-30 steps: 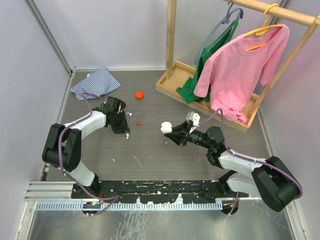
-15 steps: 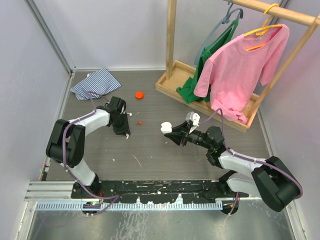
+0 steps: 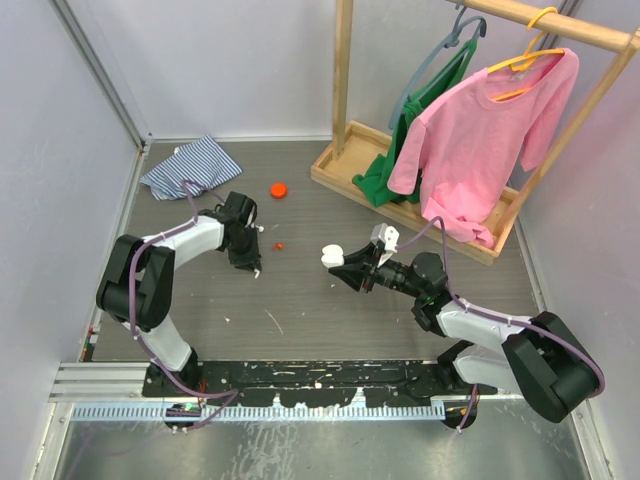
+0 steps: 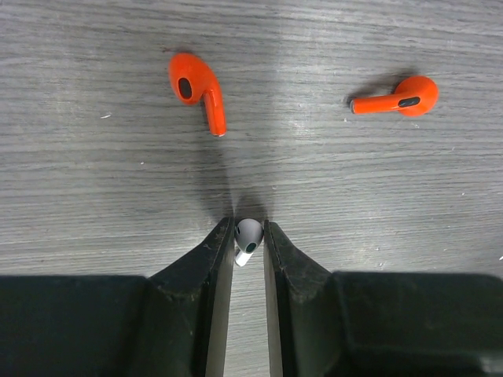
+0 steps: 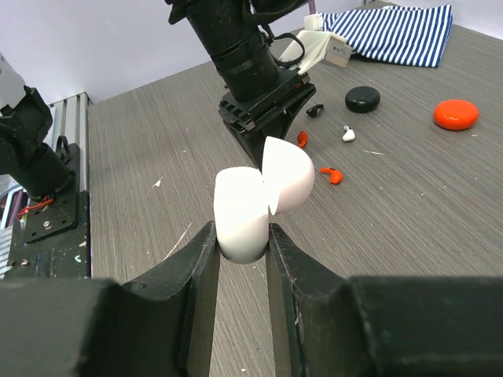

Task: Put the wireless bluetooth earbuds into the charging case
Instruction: Pick up the earbud from the center of the board, then place the earbud in the charging case, then pick up the earbud from the center of the board.

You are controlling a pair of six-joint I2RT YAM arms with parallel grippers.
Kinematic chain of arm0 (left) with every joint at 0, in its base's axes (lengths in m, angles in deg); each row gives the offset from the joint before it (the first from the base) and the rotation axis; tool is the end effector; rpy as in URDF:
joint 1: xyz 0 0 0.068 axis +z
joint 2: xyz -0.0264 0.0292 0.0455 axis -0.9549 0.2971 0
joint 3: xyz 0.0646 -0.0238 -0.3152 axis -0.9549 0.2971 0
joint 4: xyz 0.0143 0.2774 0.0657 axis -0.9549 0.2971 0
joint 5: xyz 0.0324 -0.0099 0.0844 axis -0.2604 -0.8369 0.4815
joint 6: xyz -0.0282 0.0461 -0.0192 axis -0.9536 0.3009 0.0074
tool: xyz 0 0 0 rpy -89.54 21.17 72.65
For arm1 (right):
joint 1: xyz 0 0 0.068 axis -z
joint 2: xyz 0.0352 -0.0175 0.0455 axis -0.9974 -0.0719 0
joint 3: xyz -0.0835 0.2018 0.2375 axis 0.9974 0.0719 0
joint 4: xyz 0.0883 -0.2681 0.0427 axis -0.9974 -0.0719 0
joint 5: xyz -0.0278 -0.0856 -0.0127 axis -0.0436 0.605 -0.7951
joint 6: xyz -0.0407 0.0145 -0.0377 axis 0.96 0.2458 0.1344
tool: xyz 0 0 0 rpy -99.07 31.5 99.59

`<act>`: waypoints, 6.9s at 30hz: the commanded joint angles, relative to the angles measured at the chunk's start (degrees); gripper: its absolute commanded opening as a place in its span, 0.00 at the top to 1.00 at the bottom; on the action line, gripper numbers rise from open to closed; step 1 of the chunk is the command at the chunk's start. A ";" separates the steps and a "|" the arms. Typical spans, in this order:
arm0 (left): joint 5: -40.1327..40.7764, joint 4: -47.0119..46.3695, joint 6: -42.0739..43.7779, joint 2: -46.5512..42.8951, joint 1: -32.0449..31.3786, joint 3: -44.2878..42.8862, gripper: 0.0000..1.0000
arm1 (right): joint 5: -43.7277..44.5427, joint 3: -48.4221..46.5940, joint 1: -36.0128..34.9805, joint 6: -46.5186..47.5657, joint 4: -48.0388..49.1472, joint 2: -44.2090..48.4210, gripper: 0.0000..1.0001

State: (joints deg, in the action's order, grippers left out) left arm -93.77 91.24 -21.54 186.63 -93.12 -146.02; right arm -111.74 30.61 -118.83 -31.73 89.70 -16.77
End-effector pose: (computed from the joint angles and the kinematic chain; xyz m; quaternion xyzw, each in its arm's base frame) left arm 0.3223 -0.1231 0.1928 -0.0689 0.9827 -0.1037 0.1373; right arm 0.1669 0.1356 0.2375 -0.3418 0.5894 0.4454 0.5808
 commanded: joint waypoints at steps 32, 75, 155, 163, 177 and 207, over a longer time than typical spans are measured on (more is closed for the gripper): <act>-22.46 -35.69 -0.82 -33.30 -0.34 14.71 0.90 | -1.58 -2.52 -0.27 0.05 2.96 2.41 0.99; -38.22 -73.27 -5.01 -42.38 -14.39 19.55 0.93 | -14.67 -11.60 -0.27 -14.49 20.12 -2.67 0.99; 2.12 -25.12 8.34 -48.92 -18.10 13.87 0.46 | -1.26 -5.00 -0.27 1.14 1.90 4.27 0.99; 14.22 -15.09 11.35 -35.56 -17.65 6.23 0.42 | 3.53 -1.61 -0.27 4.85 -1.96 8.27 0.99; 9.28 -12.26 18.53 -7.20 -6.82 -8.96 0.32 | 5.32 0.77 -0.26 4.42 2.59 5.07 0.99; 3.33 1.94 20.24 17.46 -0.16 -27.07 0.28 | 4.66 0.06 -0.27 4.85 1.15 4.74 0.99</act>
State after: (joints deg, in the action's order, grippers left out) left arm -91.03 89.99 -0.51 205.10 -93.60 -171.79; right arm -107.04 31.68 -118.83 -27.64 88.08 -11.92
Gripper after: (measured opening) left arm 0.720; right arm 0.329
